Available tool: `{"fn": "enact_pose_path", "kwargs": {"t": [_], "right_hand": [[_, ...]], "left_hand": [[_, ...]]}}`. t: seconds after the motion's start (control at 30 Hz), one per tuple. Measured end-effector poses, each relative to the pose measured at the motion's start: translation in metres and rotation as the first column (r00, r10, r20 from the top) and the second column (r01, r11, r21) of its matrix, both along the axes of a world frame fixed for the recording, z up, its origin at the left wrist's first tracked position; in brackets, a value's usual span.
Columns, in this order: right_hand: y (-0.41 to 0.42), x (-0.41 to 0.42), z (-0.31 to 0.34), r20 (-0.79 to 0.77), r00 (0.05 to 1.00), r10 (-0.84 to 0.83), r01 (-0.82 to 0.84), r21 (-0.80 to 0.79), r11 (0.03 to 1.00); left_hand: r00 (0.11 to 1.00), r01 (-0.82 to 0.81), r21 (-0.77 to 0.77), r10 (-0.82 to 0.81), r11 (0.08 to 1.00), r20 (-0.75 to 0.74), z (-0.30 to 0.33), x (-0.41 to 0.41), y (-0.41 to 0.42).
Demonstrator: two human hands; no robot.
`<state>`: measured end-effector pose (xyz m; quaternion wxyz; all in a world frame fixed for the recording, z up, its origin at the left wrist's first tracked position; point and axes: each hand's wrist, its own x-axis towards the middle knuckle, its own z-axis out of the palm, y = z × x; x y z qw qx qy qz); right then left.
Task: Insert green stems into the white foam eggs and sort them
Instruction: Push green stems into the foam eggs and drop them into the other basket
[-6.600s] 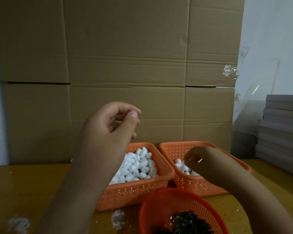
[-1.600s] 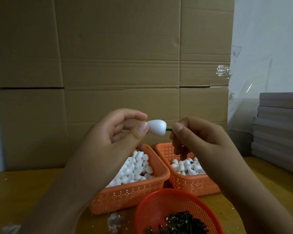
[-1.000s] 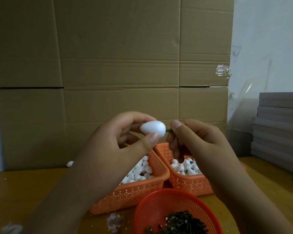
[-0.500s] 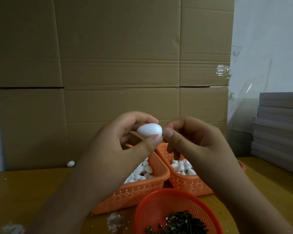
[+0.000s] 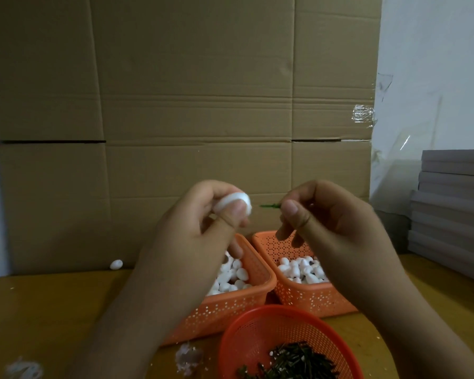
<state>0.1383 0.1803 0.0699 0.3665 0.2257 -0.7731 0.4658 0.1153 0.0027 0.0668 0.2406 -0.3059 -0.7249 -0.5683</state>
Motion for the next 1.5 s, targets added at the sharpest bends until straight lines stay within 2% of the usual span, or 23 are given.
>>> {"fn": "enact_pose_path", "kwargs": {"t": [0.13, 0.23, 0.33, 0.57, 0.77, 0.83, 0.93, 1.03, 1.13, 1.3, 1.4, 1.5], "right_hand": [[0.008, 0.002, 0.005, -0.010, 0.996, 0.091, -0.091, -0.173, 0.981], [0.000, 0.006, 0.005, 0.023, 0.962, 0.271, -0.255, -0.270, 0.928], [-0.010, 0.010, 0.003, 0.035, 0.931, 0.364, -0.343, -0.262, 0.902], [-0.013, 0.011, 0.003, 0.001, 0.933, 0.361, -0.349, -0.247, 0.904], [-0.014, 0.008, 0.002, 0.015, 0.954, 0.299, -0.288, -0.235, 0.928], [-0.014, 0.005, 0.001, 0.023, 0.958, 0.287, -0.271, -0.264, 0.926], [-0.006, -0.001, 0.000, 0.098, 0.967, 0.235, -0.202, -0.269, 0.942], [0.001, -0.003, -0.001, 0.149, 0.974, 0.171, -0.134, -0.229, 0.964], [0.004, -0.005, -0.001, 0.195, 0.978, 0.076, -0.055, -0.111, 0.992], [-0.002, 0.000, -0.001, 0.257, 0.962, 0.090, -0.103, 0.040, 0.994], [-0.007, 0.006, -0.002, 0.148, 0.987, 0.068, -0.093, 0.167, 0.982], [-0.011, 0.007, -0.003, -0.081, 0.997, -0.017, 0.038, 0.270, 0.962]], "left_hand": [[0.997, 0.050, 0.200, -0.060, 0.978, 0.046, 0.008, 0.002, -0.010], [0.986, 0.134, 0.209, -0.152, 0.969, 0.073, 0.010, 0.008, -0.009], [0.969, 0.180, 0.237, -0.213, 0.955, 0.122, 0.009, 0.011, -0.001], [0.960, 0.200, 0.187, -0.230, 0.962, 0.159, 0.007, 0.013, 0.003], [0.991, 0.054, 0.136, -0.070, 0.989, 0.113, 0.008, 0.010, 0.000], [0.989, 0.070, 0.161, -0.089, 0.984, 0.116, 0.008, 0.009, 0.000], [0.967, 0.166, 0.273, -0.210, 0.948, 0.142, 0.007, 0.007, -0.002], [0.929, 0.254, 0.357, -0.329, 0.899, 0.169, 0.009, 0.007, -0.005], [0.889, 0.311, 0.430, -0.419, 0.847, 0.183, 0.012, 0.008, -0.007], [0.918, 0.263, 0.414, -0.358, 0.871, 0.169, 0.010, 0.007, -0.006], [0.920, 0.263, 0.397, -0.352, 0.879, 0.170, 0.009, 0.006, -0.005], [0.926, 0.294, 0.293, -0.347, 0.910, 0.149, 0.007, 0.005, -0.005]]}}
